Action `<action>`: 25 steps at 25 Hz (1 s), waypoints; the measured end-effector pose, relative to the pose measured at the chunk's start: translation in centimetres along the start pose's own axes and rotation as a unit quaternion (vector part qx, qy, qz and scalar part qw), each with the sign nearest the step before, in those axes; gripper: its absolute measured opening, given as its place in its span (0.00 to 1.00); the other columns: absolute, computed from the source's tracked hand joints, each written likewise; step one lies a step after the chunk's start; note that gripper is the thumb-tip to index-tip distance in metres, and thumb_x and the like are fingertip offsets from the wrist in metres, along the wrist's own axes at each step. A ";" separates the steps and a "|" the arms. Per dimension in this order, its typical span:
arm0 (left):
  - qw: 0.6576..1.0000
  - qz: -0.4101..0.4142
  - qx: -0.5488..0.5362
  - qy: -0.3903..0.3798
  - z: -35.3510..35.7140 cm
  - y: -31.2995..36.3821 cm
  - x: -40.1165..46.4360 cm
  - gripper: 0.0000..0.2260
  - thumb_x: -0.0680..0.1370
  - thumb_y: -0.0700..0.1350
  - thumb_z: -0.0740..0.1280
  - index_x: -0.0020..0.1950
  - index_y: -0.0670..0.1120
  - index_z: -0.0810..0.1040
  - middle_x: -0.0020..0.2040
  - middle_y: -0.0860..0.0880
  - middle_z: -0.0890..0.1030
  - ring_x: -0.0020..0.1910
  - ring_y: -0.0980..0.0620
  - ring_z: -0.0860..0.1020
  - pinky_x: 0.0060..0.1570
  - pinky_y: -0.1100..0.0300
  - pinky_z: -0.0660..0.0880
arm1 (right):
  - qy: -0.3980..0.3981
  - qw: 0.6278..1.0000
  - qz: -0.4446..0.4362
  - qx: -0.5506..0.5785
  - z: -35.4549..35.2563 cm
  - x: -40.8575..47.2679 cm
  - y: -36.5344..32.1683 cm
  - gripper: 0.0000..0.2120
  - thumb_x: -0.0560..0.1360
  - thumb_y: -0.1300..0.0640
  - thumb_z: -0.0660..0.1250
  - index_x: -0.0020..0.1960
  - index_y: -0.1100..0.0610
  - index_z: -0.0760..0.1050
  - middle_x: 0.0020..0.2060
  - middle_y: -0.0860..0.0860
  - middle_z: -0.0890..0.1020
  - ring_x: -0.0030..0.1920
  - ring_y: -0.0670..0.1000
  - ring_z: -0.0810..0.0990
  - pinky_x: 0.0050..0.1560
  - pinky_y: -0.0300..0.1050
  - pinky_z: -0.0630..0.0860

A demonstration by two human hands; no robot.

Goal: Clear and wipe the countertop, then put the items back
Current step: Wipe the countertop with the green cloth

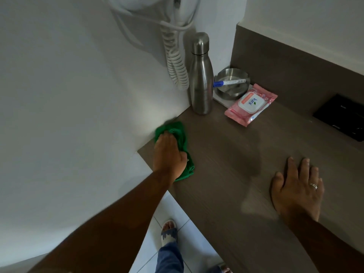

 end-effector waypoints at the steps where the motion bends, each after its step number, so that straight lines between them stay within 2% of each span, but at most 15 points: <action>1: 0.998 0.062 -0.004 0.001 -0.1 0.2 0.3 0.29 0.76 0.50 0.62 0.74 0.38 0.63 0.73 0.39 0.67 0.73 0.41 0.65 0.76 0.51 0.57 | -0.001 1.000 -0.002 0.002 0.0 0.1 0.0 0.31 0.78 0.43 0.46 0.77 0.55 0.58 0.77 0.62 0.59 0.76 0.64 0.56 0.73 0.63 0.56; 3: 0.988 0.150 -0.007 -0.020 -0.2 0.4 1.2 0.31 0.78 0.50 0.61 0.78 0.40 0.57 0.78 0.40 0.59 0.78 0.42 0.56 0.77 0.52 0.49 | 0.003 1.000 0.001 0.005 0.1 0.1 0.0 0.31 0.78 0.42 0.45 0.77 0.55 0.58 0.77 0.62 0.59 0.76 0.64 0.56 0.73 0.63 0.56; 5: 0.981 0.188 0.007 -0.042 0.5 0.6 1.9 0.33 0.79 0.52 0.59 0.80 0.41 0.51 0.80 0.41 0.54 0.79 0.43 0.52 0.78 0.50 0.49 | 0.005 1.000 -0.003 0.000 0.2 0.1 0.0 0.31 0.78 0.42 0.45 0.77 0.55 0.58 0.76 0.62 0.59 0.75 0.64 0.57 0.73 0.63 0.57; 6: 0.983 0.181 0.007 -0.041 0.8 0.7 2.2 0.34 0.78 0.53 0.59 0.80 0.41 0.51 0.80 0.41 0.55 0.79 0.43 0.53 0.78 0.50 0.51 | 0.008 1.000 -0.005 -0.001 0.1 0.3 0.0 0.31 0.78 0.42 0.45 0.77 0.55 0.58 0.76 0.62 0.60 0.75 0.64 0.57 0.73 0.63 0.57; 9: 0.996 0.084 -0.021 -0.017 0.3 0.7 3.0 0.36 0.75 0.55 0.58 0.79 0.41 0.54 0.78 0.40 0.60 0.77 0.43 0.59 0.76 0.48 0.56 | 0.014 1.000 -0.016 0.001 0.0 0.1 0.1 0.30 0.79 0.42 0.46 0.76 0.56 0.59 0.75 0.63 0.61 0.74 0.65 0.58 0.73 0.63 0.58; 13: 0.997 0.018 -0.071 -0.008 0.6 -1.2 0.7 0.36 0.72 0.53 0.57 0.78 0.41 0.56 0.77 0.40 0.63 0.76 0.42 0.61 0.75 0.46 0.59 | 0.039 0.999 -0.025 0.000 0.1 0.2 0.1 0.30 0.79 0.43 0.47 0.75 0.57 0.62 0.74 0.64 0.63 0.73 0.65 0.61 0.71 0.64 0.60; 17: 0.999 0.036 -0.019 -0.019 0.0 -5.9 -2.5 0.36 0.73 0.52 0.59 0.78 0.41 0.55 0.77 0.40 0.62 0.76 0.41 0.60 0.74 0.48 0.60 | 0.036 0.999 -0.022 -0.012 0.1 0.3 0.0 0.30 0.78 0.44 0.48 0.75 0.58 0.62 0.74 0.65 0.63 0.72 0.66 0.61 0.70 0.64 0.61; 20: 0.992 0.105 -0.008 -0.075 0.2 -5.4 -5.9 0.35 0.75 0.51 0.60 0.79 0.42 0.53 0.80 0.41 0.56 0.78 0.41 0.54 0.75 0.49 0.54 | 0.023 0.999 0.001 -0.022 0.3 0.1 -0.4 0.31 0.77 0.44 0.47 0.76 0.57 0.61 0.75 0.63 0.62 0.74 0.66 0.60 0.72 0.62 0.58; 22: 0.973 0.214 -0.005 -0.084 1.1 0.0 -9.6 0.35 0.73 0.52 0.60 0.78 0.43 0.56 0.80 0.42 0.56 0.78 0.41 0.55 0.76 0.45 0.53 | 0.015 1.000 0.003 -0.025 0.5 0.3 -0.4 0.31 0.78 0.44 0.46 0.77 0.56 0.60 0.76 0.62 0.61 0.75 0.65 0.58 0.73 0.61 0.56; 24: 0.923 0.370 -0.011 -0.105 3.0 7.7 -13.6 0.37 0.72 0.55 0.61 0.78 0.44 0.56 0.80 0.42 0.56 0.78 0.41 0.54 0.76 0.43 0.53 | 0.003 1.000 -0.001 -0.022 0.5 0.2 0.0 0.31 0.79 0.44 0.45 0.78 0.56 0.58 0.77 0.61 0.59 0.76 0.64 0.57 0.74 0.60 0.55; 25: 0.897 0.422 -0.008 -0.128 3.6 10.8 -14.7 0.37 0.72 0.56 0.62 0.78 0.43 0.56 0.79 0.41 0.56 0.78 0.41 0.54 0.77 0.44 0.52 | 0.001 1.000 -0.008 -0.015 0.5 0.2 0.0 0.30 0.79 0.45 0.44 0.78 0.56 0.58 0.77 0.61 0.59 0.76 0.64 0.57 0.74 0.59 0.55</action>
Point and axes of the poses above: each hand's wrist, its own x-axis towards the middle knuckle, its own z-axis out of the palm, y = z × x, the point moved 4 cm from there along x, towards the middle knuckle
